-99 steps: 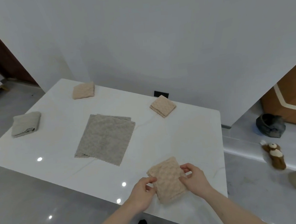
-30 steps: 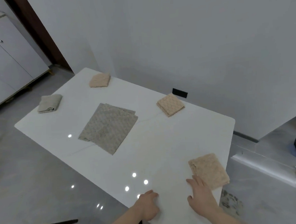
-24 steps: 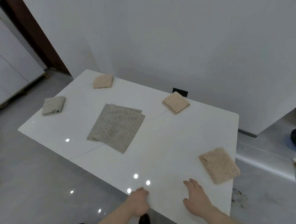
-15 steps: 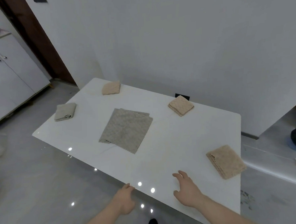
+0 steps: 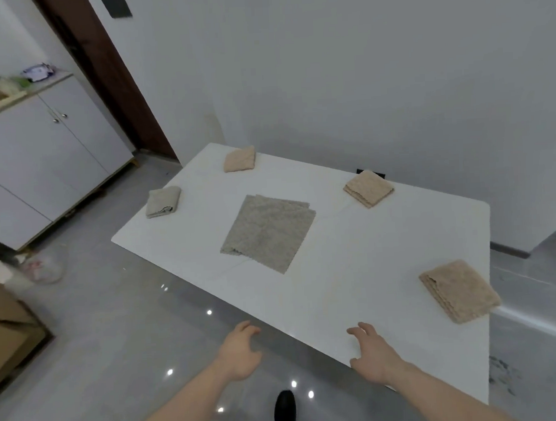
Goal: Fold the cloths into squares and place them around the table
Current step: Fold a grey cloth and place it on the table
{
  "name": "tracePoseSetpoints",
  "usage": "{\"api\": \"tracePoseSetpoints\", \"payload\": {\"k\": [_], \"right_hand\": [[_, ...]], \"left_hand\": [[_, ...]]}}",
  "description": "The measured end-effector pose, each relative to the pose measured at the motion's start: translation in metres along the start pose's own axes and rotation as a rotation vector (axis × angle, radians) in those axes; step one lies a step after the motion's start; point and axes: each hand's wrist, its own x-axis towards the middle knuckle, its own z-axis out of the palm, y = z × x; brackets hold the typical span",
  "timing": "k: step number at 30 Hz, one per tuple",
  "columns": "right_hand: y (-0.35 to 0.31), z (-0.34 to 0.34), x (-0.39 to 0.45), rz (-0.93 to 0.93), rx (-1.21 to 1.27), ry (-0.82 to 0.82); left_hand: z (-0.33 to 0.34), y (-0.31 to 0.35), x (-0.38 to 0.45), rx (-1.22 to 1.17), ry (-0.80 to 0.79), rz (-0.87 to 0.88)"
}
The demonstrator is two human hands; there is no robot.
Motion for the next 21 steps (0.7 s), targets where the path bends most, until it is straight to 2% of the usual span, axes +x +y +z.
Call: {"api": "tracePoseSetpoints", "payload": {"k": [3,11,17,21], "right_hand": [[-0.02,-0.007,0.007,-0.016,-0.023,-0.013],[-0.088,-0.024,0.06,0.031,0.043,0.138],[-0.16,-0.004,0.12,0.137,0.145,0.219],[-0.195,0.008,0.144,0.168,0.183,0.264]], "left_hand": [[-0.02,-0.011,0.008,0.026,0.008,0.014],[-0.092,-0.039,0.076,0.03,0.017,0.128],[-0.159,-0.072,0.155,0.115,-0.053,0.28],[-0.181,-0.085,0.191,0.171,-0.108,0.364]]}}
